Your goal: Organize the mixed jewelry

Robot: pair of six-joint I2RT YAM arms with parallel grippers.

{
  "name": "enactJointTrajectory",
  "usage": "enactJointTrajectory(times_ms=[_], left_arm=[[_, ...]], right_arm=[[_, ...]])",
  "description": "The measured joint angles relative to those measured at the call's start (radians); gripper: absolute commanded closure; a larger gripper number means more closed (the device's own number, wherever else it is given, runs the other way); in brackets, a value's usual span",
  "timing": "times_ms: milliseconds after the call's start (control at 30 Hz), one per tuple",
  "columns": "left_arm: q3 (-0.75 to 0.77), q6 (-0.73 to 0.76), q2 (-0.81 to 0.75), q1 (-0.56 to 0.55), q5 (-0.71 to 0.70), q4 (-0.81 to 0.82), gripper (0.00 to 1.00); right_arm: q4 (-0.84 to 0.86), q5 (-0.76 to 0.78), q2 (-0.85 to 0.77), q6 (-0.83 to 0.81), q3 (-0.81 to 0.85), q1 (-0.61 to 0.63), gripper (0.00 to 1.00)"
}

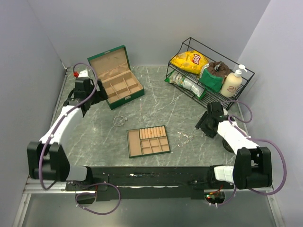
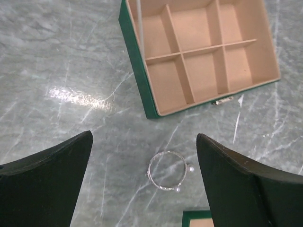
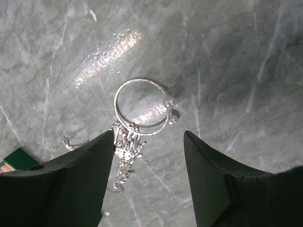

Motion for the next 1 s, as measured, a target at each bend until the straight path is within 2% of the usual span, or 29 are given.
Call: enactJointTrajectory(times_ms=[133, 333, 367, 500, 533, 600, 733, 1000], left_arm=[[0.052, -0.026, 0.137, 0.044, 0.055, 0.008, 0.01], [0.193, -0.055, 0.365, 0.063, 0.122, 0.01, 0.12], [0.218, -0.058, 0.399, 0.063, 0.133, 0.009, 0.2], [0.278, -0.069, 0.515, 0.063, 0.16, 0.015, 0.35], [0.278, -0.069, 0.531, 0.063, 0.165, 0.016, 0.42], [0.275, -0.071, 0.556, 0.062, 0.171, 0.006, 0.47], [0.261, -0.062, 0.561, 0.042, 0.161, -0.01, 0.63], [0.261, -0.036, 0.56, -0.046, 0.083, -0.03, 0.89]], right_arm=[[0.019, -0.01, 0.013, -0.017, 0.0, -0.019, 0.33], [0.054, -0.035, 0.013, -0.025, -0.007, -0.041, 0.33], [0.057, -0.041, 0.013, -0.025, -0.009, -0.042, 0.33], [0.068, -0.059, 0.008, -0.028, -0.024, -0.043, 0.33], [0.069, -0.061, 0.007, -0.028, -0.028, -0.043, 0.33], [0.073, -0.064, 0.003, -0.029, -0.036, -0.043, 0.33], [0.077, -0.067, -0.011, -0.033, -0.047, -0.043, 0.34], [0.088, -0.08, -0.013, -0.043, -0.06, -0.043, 0.34]])
